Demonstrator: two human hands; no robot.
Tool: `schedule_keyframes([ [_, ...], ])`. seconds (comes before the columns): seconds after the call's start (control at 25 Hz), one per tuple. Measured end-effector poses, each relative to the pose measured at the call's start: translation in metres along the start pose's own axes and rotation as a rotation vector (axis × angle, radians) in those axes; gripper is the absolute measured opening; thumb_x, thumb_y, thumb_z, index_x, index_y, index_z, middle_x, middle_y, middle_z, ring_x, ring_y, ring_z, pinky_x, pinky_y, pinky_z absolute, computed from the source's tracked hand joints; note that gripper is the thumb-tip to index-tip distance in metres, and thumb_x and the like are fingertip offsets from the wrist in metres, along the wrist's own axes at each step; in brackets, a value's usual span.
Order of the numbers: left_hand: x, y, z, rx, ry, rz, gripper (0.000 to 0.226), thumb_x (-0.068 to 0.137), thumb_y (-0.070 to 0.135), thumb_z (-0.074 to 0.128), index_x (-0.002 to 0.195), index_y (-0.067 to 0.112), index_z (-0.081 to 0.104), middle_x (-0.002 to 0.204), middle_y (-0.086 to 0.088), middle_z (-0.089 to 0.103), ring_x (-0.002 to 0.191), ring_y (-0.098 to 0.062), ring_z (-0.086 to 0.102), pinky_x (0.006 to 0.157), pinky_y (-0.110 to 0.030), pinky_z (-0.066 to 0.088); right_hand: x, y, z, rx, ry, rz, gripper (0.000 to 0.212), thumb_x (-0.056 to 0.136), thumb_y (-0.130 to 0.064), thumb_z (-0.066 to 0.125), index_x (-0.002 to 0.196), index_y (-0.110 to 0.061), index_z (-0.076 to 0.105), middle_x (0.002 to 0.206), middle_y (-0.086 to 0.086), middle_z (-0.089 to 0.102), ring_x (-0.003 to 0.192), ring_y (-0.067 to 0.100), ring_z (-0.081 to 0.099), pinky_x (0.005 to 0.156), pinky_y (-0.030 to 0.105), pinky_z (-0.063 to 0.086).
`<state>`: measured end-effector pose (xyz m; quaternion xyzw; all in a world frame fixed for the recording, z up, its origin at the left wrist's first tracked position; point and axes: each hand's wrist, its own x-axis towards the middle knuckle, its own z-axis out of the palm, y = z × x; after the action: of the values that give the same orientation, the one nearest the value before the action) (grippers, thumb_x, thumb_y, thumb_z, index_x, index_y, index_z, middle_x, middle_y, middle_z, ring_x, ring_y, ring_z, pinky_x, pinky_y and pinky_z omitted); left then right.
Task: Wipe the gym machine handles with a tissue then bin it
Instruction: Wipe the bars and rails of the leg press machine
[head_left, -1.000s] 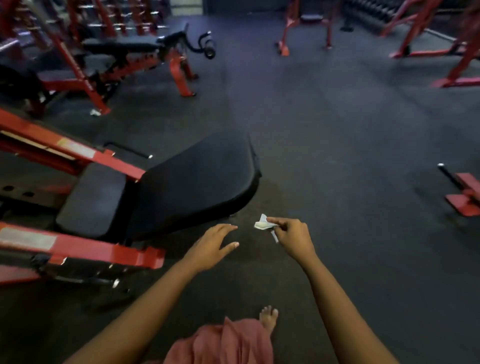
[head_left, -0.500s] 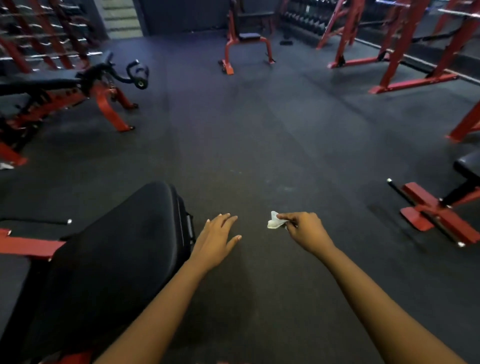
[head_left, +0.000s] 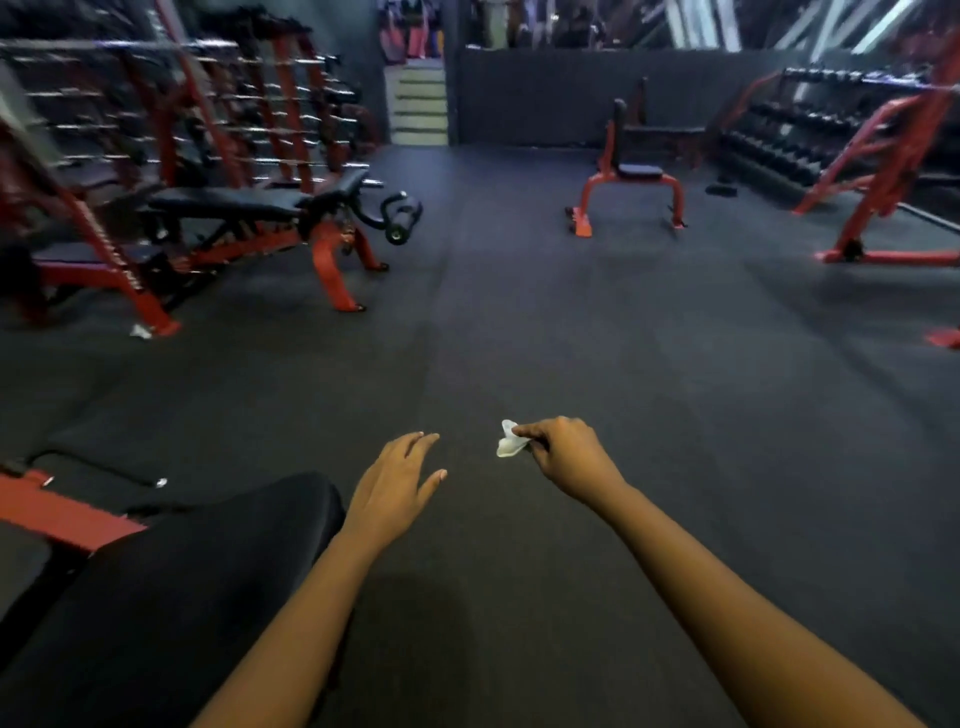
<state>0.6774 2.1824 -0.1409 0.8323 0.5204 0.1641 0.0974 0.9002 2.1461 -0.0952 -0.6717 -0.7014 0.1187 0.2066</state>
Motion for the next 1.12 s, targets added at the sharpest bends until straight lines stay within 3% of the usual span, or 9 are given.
schedule_keyframes([
  [0.28,0.14,-0.063,-0.004,0.142,0.065,-0.257,0.053,0.095,0.042,0.042,0.143,0.022,0.029,0.143,0.001,0.036,0.131,-0.014,0.034,0.103,-0.027,0.038,0.224,0.021,0.024,0.045,-0.097,-0.303,0.035,0.09,-0.008,0.046,0.12,-0.017,0.061,0.111,0.008,0.067,0.096,0.025,0.061,0.085,0.032,0.047],
  [0.64,0.303,-0.207,-0.022,0.097,0.137,-0.6,0.05,0.095,0.038,0.045,0.14,0.02,0.034,0.141,-0.001,0.038,0.129,-0.018,0.038,0.102,-0.032,0.038,0.498,-0.02,0.095,0.172,-0.237,-0.521,0.033,0.089,-0.009,0.049,0.118,-0.02,0.062,0.113,0.006,0.067,0.101,0.022,0.06,0.087,0.028,0.046],
  [0.8,0.344,-0.27,-0.03,0.091,0.193,-0.759,0.05,0.094,0.038,0.046,0.139,0.019,0.037,0.139,-0.003,0.041,0.127,-0.02,0.04,0.102,-0.033,0.039,0.592,-0.053,0.134,0.245,-0.3,-0.621,0.034,0.088,-0.006,0.048,0.117,-0.017,0.063,0.115,0.004,0.066,0.103,0.019,0.06,0.082,0.016,0.039],
  [1.12,0.389,-0.381,-0.047,0.075,0.327,-1.161,0.049,0.092,0.034,0.052,0.136,0.017,0.041,0.135,-0.005,0.046,0.118,-0.024,0.048,0.101,-0.036,0.039,0.752,-0.174,0.23,0.326,-0.54,-0.946,0.034,0.088,-0.007,0.048,0.115,-0.019,0.064,0.119,0.001,0.064,0.106,0.018,0.06,0.087,0.019,0.042],
])
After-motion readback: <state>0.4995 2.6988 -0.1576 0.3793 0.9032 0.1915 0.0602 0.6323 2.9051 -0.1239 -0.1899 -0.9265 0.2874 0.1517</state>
